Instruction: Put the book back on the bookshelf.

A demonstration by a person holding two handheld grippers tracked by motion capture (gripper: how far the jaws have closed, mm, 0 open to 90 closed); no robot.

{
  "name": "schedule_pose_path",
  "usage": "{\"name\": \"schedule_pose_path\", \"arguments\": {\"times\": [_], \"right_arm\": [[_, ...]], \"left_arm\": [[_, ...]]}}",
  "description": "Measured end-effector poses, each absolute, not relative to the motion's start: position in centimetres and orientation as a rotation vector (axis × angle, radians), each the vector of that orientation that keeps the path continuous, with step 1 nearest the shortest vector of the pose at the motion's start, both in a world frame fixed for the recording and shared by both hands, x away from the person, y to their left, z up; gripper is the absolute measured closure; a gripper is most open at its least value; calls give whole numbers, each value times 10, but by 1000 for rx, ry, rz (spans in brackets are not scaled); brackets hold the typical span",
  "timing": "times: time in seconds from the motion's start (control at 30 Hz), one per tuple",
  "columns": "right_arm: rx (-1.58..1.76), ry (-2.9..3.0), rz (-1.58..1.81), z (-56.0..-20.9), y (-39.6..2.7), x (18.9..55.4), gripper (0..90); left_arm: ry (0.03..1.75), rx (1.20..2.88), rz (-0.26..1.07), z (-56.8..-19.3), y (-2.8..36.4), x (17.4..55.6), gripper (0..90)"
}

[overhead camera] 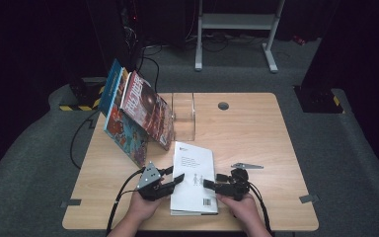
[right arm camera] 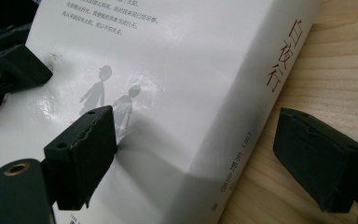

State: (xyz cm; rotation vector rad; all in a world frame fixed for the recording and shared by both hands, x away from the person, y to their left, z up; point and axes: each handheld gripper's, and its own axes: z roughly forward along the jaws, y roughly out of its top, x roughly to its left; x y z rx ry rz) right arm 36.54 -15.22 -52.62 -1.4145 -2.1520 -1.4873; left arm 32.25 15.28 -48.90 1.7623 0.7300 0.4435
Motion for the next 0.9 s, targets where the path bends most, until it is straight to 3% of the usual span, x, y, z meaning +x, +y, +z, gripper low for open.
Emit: {"name": "schedule_pose_path", "arguments": {"times": [0.6,0.9], "right_arm": [[-1343,-2036,-1492,-531,-152,372,73],[-1346,-2050,-1450,-527,-151,374,88]], "left_arm": [[643,1755,505,-485,151,314,554],[645,1752,481,-486,152,316,555]]}}
